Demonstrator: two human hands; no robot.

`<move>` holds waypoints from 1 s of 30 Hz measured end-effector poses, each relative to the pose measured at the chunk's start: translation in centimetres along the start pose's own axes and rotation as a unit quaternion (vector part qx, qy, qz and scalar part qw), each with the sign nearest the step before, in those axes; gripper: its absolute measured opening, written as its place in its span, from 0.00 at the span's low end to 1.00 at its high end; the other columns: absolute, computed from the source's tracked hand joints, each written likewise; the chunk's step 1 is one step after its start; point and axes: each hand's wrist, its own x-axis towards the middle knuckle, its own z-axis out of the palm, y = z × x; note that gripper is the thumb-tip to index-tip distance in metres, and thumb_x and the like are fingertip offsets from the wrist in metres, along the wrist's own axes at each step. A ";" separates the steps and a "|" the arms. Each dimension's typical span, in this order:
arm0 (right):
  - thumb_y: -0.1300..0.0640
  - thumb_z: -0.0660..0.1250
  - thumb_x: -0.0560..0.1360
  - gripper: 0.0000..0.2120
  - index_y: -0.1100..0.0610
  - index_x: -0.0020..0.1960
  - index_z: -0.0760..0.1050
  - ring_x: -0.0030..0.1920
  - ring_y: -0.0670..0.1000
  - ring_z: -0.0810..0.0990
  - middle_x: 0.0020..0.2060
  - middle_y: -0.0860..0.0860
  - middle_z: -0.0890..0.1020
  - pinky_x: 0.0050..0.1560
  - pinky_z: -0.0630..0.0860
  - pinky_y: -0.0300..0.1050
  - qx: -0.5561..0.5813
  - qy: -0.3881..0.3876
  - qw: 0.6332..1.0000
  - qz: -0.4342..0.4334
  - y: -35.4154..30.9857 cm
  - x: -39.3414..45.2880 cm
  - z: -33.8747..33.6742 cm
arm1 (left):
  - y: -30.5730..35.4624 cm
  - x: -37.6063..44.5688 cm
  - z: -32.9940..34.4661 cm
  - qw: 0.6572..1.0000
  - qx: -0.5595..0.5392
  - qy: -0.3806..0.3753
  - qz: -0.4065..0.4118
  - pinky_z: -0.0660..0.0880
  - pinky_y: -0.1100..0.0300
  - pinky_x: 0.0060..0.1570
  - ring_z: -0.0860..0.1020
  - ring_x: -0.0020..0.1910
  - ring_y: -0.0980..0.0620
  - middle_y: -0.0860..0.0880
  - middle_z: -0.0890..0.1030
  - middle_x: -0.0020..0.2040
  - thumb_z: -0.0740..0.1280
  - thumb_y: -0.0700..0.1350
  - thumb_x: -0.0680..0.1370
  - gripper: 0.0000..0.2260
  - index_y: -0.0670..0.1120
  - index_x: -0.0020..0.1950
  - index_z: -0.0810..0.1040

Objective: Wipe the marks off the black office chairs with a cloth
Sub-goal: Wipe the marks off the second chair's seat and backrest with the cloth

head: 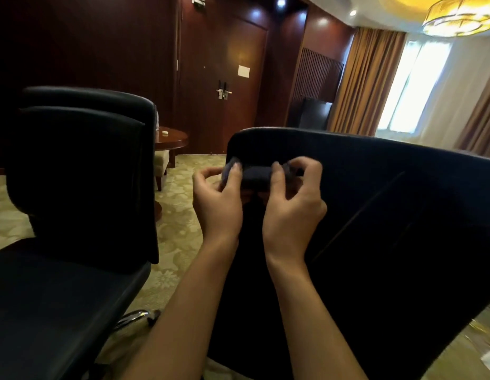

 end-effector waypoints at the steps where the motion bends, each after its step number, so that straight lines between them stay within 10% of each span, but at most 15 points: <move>1: 0.54 0.69 0.78 0.08 0.54 0.54 0.73 0.40 0.42 0.81 0.41 0.44 0.81 0.41 0.80 0.40 -0.007 -0.004 1.000 -0.005 0.4 -0.5 -0.1 | -0.4 -0.3 -0.2 1.000 0.002 0.005 0.001 0.79 0.62 0.37 0.84 0.40 0.57 0.51 0.84 0.44 0.70 0.51 0.78 0.08 0.50 0.52 0.74; 9: 0.58 0.68 0.79 0.13 0.52 0.62 0.71 0.47 0.44 0.82 0.49 0.48 0.82 0.46 0.81 0.42 -0.042 -0.088 0.992 -0.075 3.0 -2.3 -1.5 | -1.8 -1.3 -1.9 1.000 0.019 -0.012 0.016 0.82 0.53 0.41 0.85 0.41 0.50 0.49 0.86 0.40 0.68 0.48 0.80 0.06 0.47 0.52 0.75; 14: 0.57 0.65 0.79 0.12 0.55 0.62 0.77 0.45 0.47 0.81 0.49 0.51 0.82 0.46 0.80 0.43 -0.078 -0.135 0.976 -0.151 2.4 -0.2 -1.9 | 0.3 -1.6 -0.3 0.993 0.009 0.027 0.112 0.78 0.61 0.29 0.80 0.27 0.58 0.67 0.81 0.35 0.62 0.45 0.83 0.07 0.52 0.60 0.68; 24: 0.56 0.64 0.78 0.11 0.56 0.58 0.78 0.41 0.53 0.81 0.45 0.53 0.81 0.39 0.80 0.50 -0.139 -0.088 0.963 -0.213 1.7 0.8 -2.5 | -0.4 -2.3 -2.0 0.937 0.122 -0.052 0.322 0.82 0.61 0.41 0.82 0.49 0.63 0.68 0.78 0.54 0.64 0.42 0.81 0.18 0.52 0.70 0.72; 30: 0.56 0.67 0.77 0.13 0.56 0.60 0.78 0.40 0.55 0.80 0.45 0.54 0.80 0.35 0.76 0.47 -0.191 -0.069 0.949 -0.240 0.7 3.1 -2.1 | 1.1 0.2 -1.0 0.885 0.214 -0.069 0.409 0.79 0.63 0.49 0.78 0.51 0.59 0.53 0.78 0.56 0.70 0.39 0.76 0.18 0.45 0.66 0.77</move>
